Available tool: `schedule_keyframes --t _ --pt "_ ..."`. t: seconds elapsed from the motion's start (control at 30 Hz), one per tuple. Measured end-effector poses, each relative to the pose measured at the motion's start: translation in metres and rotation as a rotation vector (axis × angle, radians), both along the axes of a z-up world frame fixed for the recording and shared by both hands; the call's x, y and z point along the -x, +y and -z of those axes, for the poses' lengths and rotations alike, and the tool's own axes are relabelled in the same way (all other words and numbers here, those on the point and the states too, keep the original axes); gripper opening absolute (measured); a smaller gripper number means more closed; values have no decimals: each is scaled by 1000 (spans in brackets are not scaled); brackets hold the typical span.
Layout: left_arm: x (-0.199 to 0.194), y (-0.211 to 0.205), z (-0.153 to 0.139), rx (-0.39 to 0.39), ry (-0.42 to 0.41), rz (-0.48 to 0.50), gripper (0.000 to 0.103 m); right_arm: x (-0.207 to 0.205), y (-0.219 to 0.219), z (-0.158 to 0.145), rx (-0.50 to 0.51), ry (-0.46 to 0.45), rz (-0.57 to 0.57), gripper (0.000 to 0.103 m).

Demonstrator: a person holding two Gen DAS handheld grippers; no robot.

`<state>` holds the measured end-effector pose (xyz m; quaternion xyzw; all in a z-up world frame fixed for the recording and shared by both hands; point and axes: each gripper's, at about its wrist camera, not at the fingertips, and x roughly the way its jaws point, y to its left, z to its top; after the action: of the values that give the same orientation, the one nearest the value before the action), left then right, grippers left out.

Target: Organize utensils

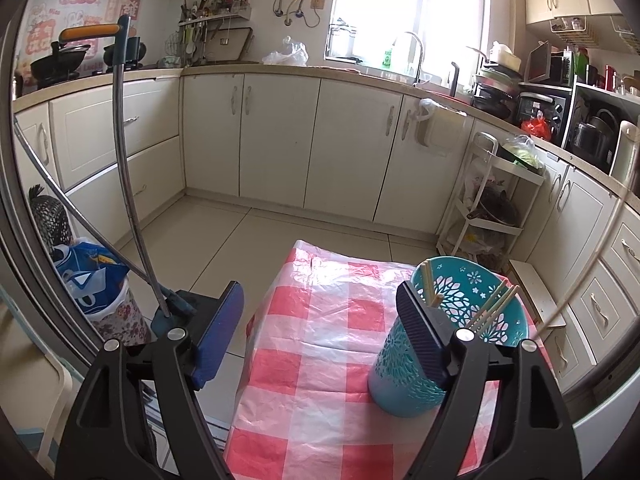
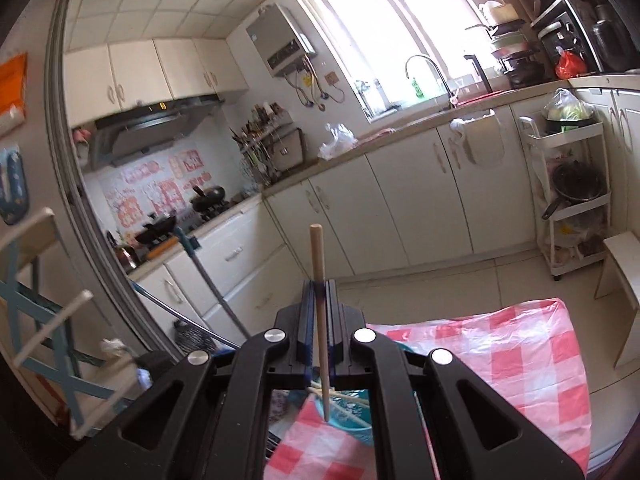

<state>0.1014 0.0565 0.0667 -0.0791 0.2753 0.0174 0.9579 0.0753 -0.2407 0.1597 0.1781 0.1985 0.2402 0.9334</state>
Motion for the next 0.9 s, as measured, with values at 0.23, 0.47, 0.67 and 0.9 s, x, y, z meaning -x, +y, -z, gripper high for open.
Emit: schedule_keyframes --t 0.23,0.47,0.67,0.9 --pt "0 -1 1 -12 16 10 87 -44 30 57 133 165 3 6" --pt "14 0 4 -17 57 3 95 -18 31 75 141 217 34 39" --pt "49 3 2 28 172 -28 95 43 26 69 202 254 144 87" --pt "122 -8 -17 -27 174 51 95 119 27 67 302 327 265 96"
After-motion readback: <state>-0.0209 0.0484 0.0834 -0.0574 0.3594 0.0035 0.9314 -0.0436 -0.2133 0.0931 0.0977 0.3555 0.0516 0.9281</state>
